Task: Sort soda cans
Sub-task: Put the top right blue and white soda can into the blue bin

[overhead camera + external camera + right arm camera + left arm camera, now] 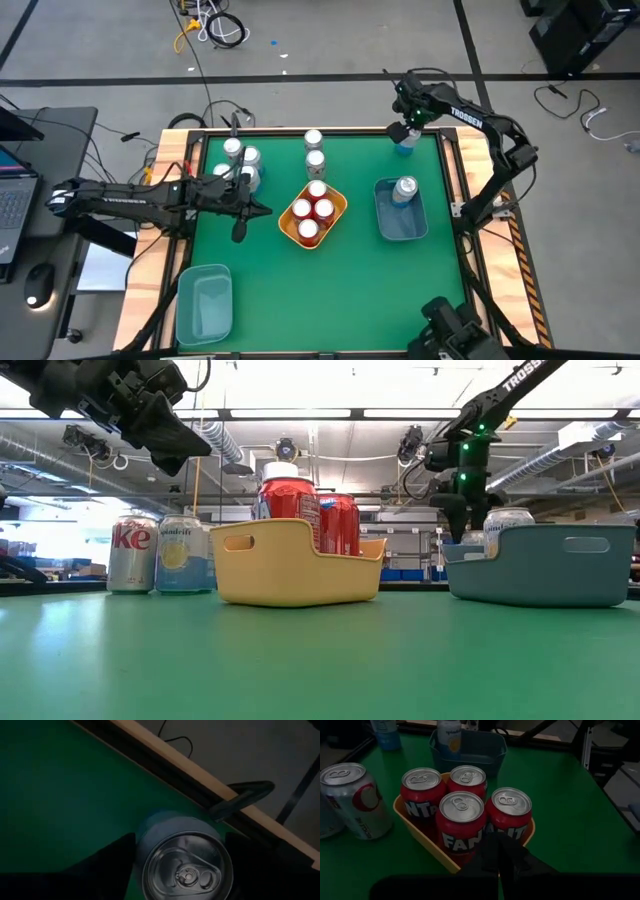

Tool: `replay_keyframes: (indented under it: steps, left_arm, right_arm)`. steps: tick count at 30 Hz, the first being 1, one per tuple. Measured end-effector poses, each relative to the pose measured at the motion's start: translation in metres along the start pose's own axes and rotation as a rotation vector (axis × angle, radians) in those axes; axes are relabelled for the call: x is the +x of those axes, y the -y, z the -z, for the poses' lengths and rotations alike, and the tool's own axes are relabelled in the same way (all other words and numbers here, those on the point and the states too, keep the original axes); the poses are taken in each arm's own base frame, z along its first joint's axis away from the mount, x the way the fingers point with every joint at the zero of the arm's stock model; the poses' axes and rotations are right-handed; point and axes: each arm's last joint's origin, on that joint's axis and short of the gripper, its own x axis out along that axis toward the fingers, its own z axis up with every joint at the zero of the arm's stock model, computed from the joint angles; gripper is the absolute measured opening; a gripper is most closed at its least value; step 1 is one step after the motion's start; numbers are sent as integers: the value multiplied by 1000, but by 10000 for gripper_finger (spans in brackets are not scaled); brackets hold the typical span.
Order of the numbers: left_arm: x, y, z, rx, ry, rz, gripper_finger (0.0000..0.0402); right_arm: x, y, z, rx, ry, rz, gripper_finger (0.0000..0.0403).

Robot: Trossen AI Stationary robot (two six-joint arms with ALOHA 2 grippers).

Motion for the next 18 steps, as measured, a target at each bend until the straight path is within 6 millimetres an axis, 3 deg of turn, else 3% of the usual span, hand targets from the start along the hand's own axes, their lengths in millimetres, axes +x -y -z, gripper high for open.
replay_keyframes:
  steps: [9, 18]
  left_arm:
    - [0, 0, 0, 0, -3, 0, 1]
    - [0, 1, 1, -1, -13, 29, 1]
  right_arm:
    - [0, -1, 2, -1, -22, -32, 265]
    - [8, -6, 11, 20, -121, -60, 338]
